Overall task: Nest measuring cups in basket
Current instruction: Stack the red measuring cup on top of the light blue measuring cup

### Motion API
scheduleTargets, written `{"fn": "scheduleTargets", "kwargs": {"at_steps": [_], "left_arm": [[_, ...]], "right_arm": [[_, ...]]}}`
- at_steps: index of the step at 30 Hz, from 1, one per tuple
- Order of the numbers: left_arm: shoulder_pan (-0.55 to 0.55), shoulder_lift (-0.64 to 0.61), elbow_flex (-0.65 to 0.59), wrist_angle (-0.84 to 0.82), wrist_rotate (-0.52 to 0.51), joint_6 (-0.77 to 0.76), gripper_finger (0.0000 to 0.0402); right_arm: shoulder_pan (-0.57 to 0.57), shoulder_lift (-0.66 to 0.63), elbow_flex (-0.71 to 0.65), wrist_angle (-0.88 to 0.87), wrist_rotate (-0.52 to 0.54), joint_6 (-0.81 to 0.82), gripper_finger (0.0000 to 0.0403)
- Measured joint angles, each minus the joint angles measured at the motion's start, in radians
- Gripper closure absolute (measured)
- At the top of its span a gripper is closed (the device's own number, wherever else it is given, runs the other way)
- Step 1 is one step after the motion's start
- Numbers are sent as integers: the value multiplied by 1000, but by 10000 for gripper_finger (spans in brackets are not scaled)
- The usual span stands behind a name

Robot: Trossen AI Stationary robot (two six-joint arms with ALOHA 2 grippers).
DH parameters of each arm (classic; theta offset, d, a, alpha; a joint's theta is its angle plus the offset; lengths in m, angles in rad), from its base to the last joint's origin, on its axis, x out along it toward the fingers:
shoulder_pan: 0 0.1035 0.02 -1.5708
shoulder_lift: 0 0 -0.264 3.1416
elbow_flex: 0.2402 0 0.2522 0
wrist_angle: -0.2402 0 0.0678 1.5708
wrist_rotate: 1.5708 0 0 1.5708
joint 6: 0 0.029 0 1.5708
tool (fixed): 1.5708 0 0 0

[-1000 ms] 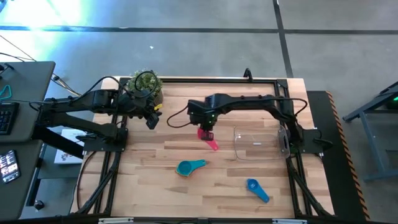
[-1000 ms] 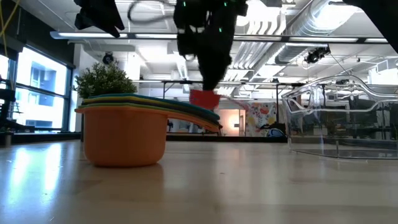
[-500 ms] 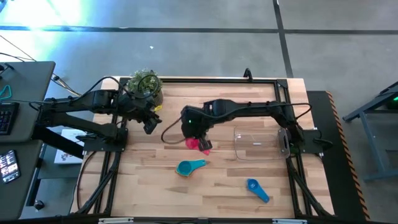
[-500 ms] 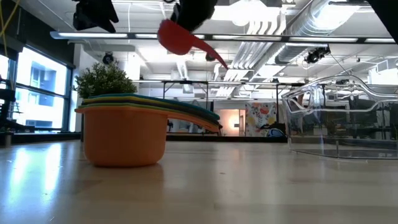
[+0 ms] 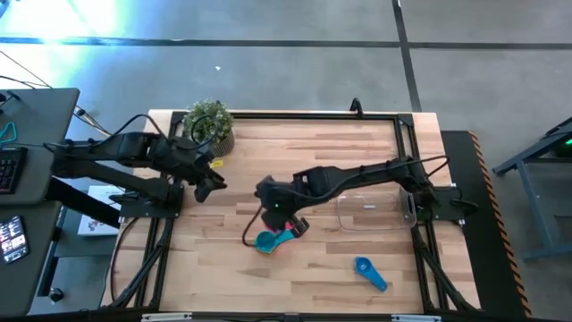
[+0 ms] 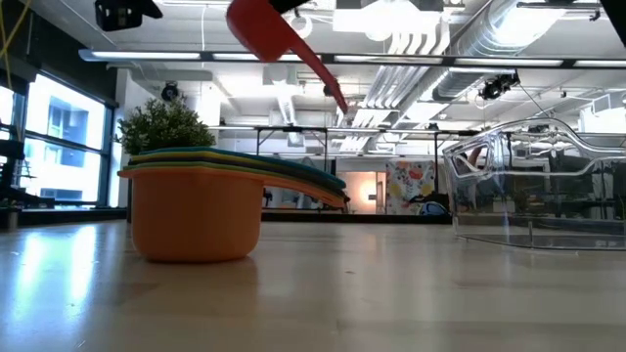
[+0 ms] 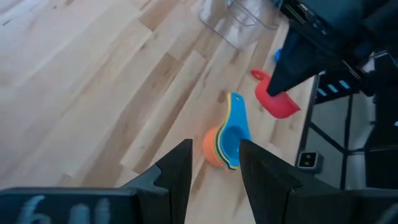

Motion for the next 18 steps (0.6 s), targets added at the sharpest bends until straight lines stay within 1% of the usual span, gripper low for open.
{"fn": "scheduleTargets", "kwargs": {"at_steps": [3, 6, 10, 14, 18], "left_arm": [[-15, -7, 0, 0, 0, -6, 280], [-19, -8, 0, 0, -9, -6, 280], [-21, -7, 0, 0, -30, -14, 280], [-21, -3, 0, 0, -35, -15, 280], [-21, -1, 0, 0, -37, -15, 280]], "right_arm": [[14, 0, 0, 43, 1, -126, 403], [12, 0, 0, 104, -25, -175, 403], [1, 0, 0, 119, -70, -154, 403], [-10, 10, 0, 72, -106, -99, 403], [-18, 37, -2, 17, -116, -73, 403]]}}
